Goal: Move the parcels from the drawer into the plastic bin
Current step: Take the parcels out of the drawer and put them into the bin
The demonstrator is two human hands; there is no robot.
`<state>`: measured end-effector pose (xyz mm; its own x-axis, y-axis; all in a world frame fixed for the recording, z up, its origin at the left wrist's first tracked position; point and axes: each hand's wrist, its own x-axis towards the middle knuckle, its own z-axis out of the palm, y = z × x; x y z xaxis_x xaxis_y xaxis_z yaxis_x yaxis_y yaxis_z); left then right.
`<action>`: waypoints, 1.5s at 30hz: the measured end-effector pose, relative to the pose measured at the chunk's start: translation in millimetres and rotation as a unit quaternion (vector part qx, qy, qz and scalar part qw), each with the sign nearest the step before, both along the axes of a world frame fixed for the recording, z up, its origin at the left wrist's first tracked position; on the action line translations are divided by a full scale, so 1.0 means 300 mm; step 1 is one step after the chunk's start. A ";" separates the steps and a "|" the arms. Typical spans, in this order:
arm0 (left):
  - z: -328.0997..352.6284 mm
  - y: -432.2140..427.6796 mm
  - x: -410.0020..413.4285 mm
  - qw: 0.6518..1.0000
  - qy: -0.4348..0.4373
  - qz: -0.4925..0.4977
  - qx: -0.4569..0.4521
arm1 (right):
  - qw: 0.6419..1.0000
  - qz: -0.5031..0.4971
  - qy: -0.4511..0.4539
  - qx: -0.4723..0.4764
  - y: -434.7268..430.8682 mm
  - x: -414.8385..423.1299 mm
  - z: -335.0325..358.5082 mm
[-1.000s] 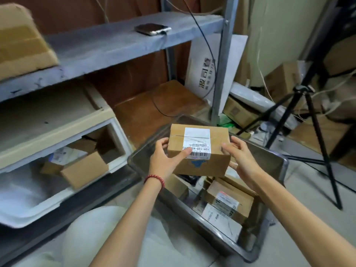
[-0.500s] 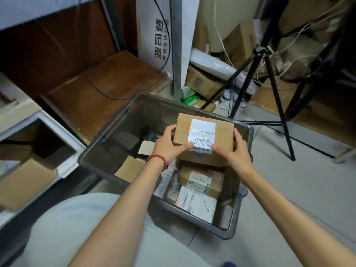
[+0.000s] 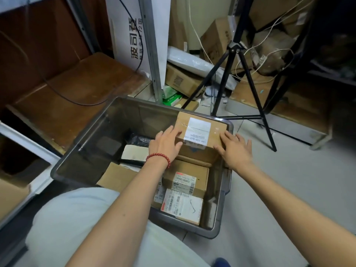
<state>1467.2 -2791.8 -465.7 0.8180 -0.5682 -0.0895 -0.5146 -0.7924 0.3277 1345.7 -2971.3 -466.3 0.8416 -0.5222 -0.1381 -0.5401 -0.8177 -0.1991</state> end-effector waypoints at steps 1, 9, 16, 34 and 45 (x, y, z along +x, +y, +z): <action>-0.006 0.007 -0.002 0.999 -0.011 -0.011 0.045 | 0.999 0.018 0.028 -0.029 -0.009 0.009 0.010; 0.016 0.219 -0.001 0.991 -0.068 0.041 0.106 | 0.987 0.120 0.020 -0.105 0.063 0.071 0.083; 0.115 0.662 -0.047 0.968 -0.086 0.194 0.132 | 0.965 0.259 -0.022 -0.036 0.367 0.170 0.138; 0.108 1.467 -0.384 0.857 -0.049 0.505 0.088 | 0.854 0.509 -0.064 0.081 1.263 0.347 0.214; -0.075 1.586 -0.169 0.854 -0.027 0.519 0.034 | 0.857 0.496 0.022 0.134 1.516 0.569 0.035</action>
